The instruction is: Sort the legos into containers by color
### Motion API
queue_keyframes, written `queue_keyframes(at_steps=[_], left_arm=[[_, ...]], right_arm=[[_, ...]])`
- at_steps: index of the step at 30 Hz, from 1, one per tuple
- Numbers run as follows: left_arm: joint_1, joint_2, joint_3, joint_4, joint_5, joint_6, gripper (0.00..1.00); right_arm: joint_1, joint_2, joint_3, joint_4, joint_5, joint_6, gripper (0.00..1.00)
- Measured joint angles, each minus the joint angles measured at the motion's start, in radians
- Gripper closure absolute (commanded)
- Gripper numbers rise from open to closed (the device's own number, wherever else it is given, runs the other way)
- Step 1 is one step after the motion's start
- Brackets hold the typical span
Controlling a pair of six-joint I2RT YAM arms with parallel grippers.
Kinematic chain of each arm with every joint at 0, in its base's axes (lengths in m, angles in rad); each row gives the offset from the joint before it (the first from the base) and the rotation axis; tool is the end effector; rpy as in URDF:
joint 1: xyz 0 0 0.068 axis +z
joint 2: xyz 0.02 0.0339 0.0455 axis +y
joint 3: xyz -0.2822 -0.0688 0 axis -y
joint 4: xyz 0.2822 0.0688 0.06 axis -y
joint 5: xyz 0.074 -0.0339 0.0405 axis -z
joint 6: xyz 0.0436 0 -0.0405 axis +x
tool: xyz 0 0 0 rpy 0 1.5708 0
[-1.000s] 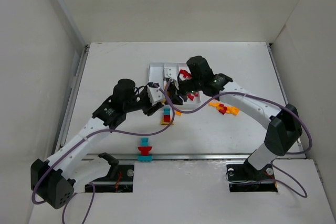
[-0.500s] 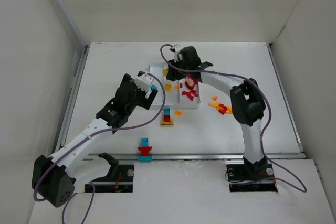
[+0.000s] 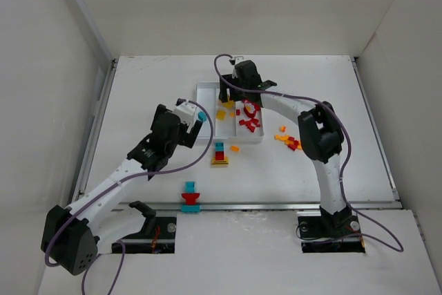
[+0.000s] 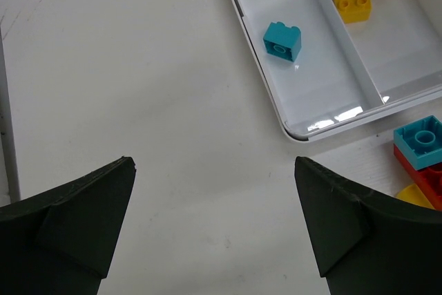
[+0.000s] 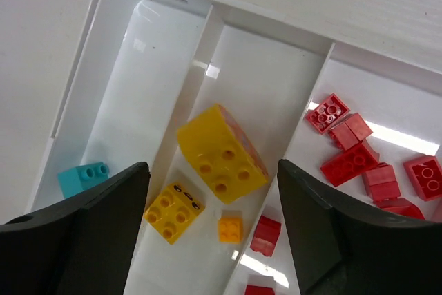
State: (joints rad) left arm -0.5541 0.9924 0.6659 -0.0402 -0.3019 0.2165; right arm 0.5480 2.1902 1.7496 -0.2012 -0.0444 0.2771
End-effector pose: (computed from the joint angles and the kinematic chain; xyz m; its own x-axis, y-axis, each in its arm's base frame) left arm 0.2281 -0.1259 0.2747 -0.2406 0.3900 -0.8888 0.3256 0.8951 0.3046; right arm 0.4760 0.2928 0.2068 -0.6422 -0.0718 -0.7632 -0.3900 0.8877 0.2447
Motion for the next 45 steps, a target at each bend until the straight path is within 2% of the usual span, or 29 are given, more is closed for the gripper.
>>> queue_keyframes(at_steps=[1, 3, 6, 11, 15, 18, 22, 24, 25, 29, 30, 35, 39, 45], left_arm=[[0.0, -0.002, -0.002, 0.002, 0.0, -0.001, 0.0], [0.0, -0.007, -0.008, 0.008, 0.0, -0.002, 0.0], [0.0, -0.016, -0.024, 0.023, 0.0, -0.003, 0.0], [0.0, -0.042, -0.074, 0.064, -0.01, -0.003, 0.0], [0.0, -0.078, -0.151, 0.105, -0.033, -0.007, 0.0], [0.0, -0.101, -0.205, 0.139, -0.057, -0.016, 0.0], [0.0, -0.122, -0.25, 0.193, -0.084, -0.037, 0.0], [-0.001, -0.13, -0.266, 0.228, -0.093, -0.056, 0.0], [-0.002, -0.134, -0.273, 0.245, -0.095, -0.064, 0.0], [-0.017, -0.159, -0.303, 0.301, -0.093, -0.1, 0.0], [-0.023, -0.165, -0.311, 0.307, -0.092, -0.106, 0.0], [-0.041, -0.183, -0.335, 0.331, -0.09, -0.119, 0.0], [-0.041, -0.213, -0.352, 0.352, -0.087, -0.121, 0.0], [-0.041, -0.241, -0.364, 0.393, -0.078, -0.12, 0.0]], right_arm=[[0.0, 0.0, 0.0, -0.001, 0.0, -0.001, 0.15], [0.0, 0.0, 0.0, -0.001, 0.002, -0.002, 0.13], [0.0, -0.009, -0.001, -0.008, 0.009, -0.01, 0.0], [0.0, -0.151, -0.111, -0.019, 0.066, -0.095, 0.0], [0.001, -0.404, -0.265, -0.038, 0.237, -0.156, 0.0], [0.002, -0.582, -0.337, -0.037, 0.433, -0.202, 0.0], [0.001, -0.744, -0.43, -0.024, 0.706, -0.21, 0.0], [-0.018, -0.783, -0.459, -0.044, 0.754, -0.184, 0.0], [-0.03, -0.79, -0.467, -0.059, 0.751, -0.172, 0.02], [-0.131, -0.774, -0.47, -0.16, 0.577, -0.083, 0.12], [-0.151, -0.76, -0.469, -0.185, 0.544, -0.058, 0.18], [-0.184, -0.613, -0.47, -0.294, 0.383, 0.062, 0.3], [-0.18, -0.543, -0.502, -0.331, 0.309, 0.132, 0.31], [-0.188, -0.479, -0.508, -0.341, 0.293, 0.189, 0.3]])
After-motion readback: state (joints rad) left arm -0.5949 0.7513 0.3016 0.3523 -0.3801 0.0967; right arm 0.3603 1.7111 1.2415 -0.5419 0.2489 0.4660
